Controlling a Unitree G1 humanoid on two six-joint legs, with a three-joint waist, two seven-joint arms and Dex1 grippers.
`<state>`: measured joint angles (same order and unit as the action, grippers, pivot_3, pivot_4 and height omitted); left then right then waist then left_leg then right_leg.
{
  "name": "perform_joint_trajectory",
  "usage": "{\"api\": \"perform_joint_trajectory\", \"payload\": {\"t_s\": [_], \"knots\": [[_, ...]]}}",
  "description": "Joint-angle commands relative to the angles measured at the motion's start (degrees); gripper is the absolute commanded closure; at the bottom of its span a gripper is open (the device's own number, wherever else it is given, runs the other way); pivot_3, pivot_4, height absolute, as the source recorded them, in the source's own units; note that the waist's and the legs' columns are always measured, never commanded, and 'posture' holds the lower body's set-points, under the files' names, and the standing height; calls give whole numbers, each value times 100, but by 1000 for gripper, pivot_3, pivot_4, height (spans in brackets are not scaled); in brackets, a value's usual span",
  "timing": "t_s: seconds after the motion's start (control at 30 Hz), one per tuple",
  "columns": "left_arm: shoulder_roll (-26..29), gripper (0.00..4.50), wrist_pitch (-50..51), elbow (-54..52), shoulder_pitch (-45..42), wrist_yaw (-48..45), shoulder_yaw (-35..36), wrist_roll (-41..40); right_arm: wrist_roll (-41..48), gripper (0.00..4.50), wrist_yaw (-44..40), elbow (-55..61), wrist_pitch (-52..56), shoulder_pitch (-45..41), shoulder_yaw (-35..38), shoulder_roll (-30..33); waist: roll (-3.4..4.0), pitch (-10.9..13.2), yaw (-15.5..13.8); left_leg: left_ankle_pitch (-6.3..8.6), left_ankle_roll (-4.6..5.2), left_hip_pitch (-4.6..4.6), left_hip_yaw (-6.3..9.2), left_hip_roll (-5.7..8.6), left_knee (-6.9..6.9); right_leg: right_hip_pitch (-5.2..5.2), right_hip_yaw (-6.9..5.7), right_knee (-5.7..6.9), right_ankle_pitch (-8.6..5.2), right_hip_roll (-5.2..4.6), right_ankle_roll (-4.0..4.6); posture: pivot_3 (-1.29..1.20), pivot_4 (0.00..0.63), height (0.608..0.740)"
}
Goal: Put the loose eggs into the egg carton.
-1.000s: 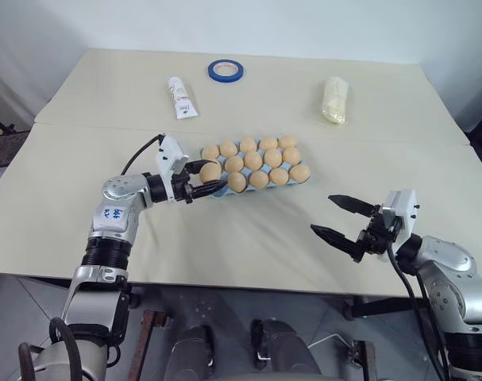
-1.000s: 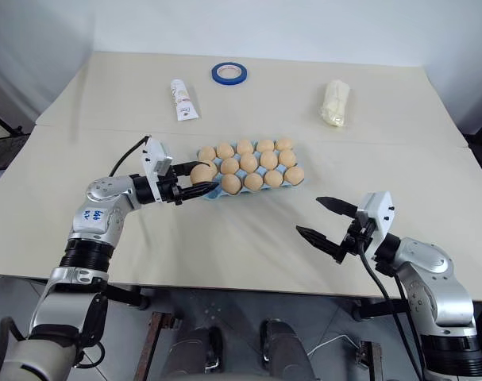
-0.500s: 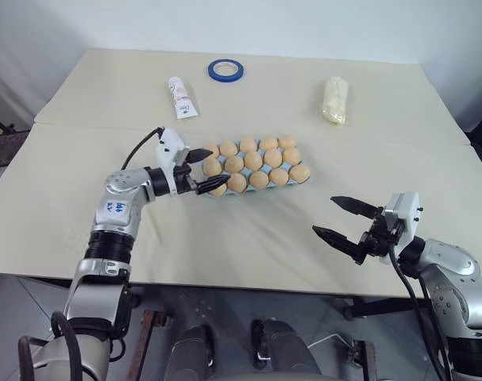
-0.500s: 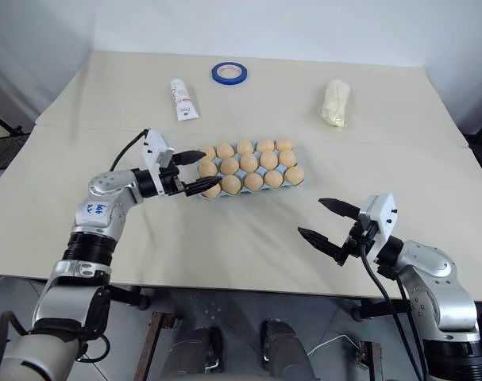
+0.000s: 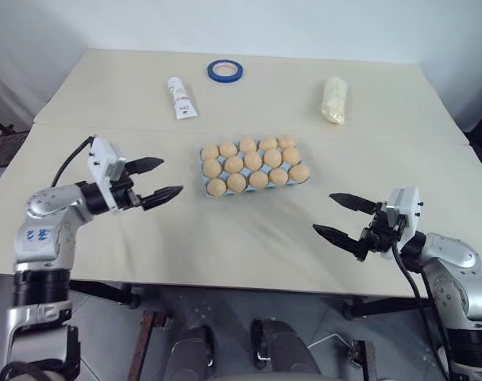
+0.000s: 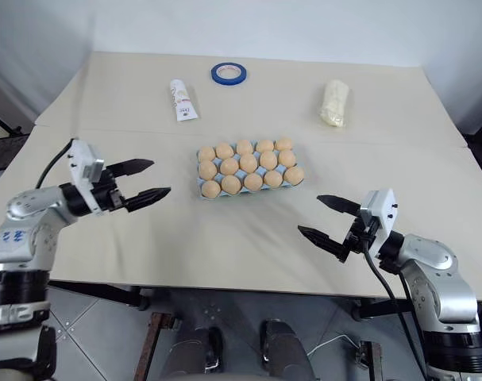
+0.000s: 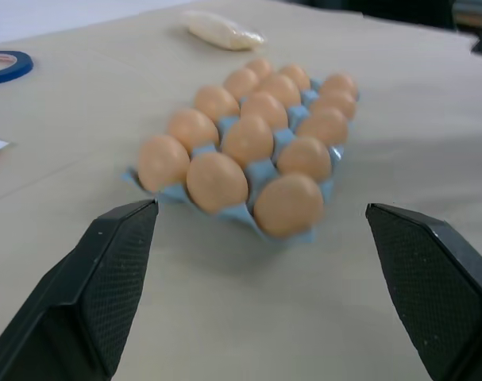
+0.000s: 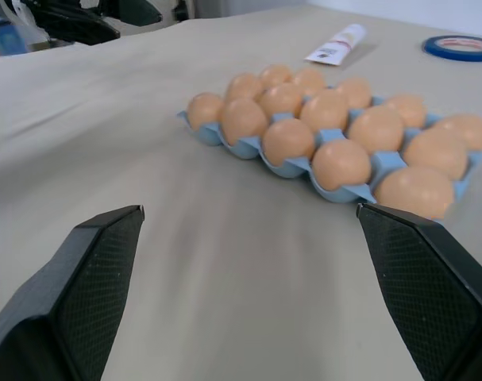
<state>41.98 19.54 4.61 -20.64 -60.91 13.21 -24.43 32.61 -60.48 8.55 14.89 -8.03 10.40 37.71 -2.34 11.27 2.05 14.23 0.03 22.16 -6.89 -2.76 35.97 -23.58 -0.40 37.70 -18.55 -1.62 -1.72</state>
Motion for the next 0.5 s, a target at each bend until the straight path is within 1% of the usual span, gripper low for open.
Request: {"api": "perform_joint_trajectory", "payload": {"t_s": [0.03,0.27,0.5], "knots": [[207,29,118,-122,273,-313,253,-323,-71,0,-348,-230,-144,-259,-115,111,0,0,-13,0,-2,1,4,-3,0,-1,-4,0,-3,2,5,0,150,740],[36,29,-83,-102,381,-186,355,-429,-230,0,-690,-860,-240,-875,-326,86,1,1,-44,5,-4,6,16,1,0,0,-14,-6,-5,-9,13,0,150,740],[-50,29,-116,-99,311,-128,296,-455,-290,0,-736,-943,-242,-1006,-334,56,1,1,-43,7,-4,12,16,-4,-6,-6,-18,-11,-6,-2,13,0,150,740]]}}
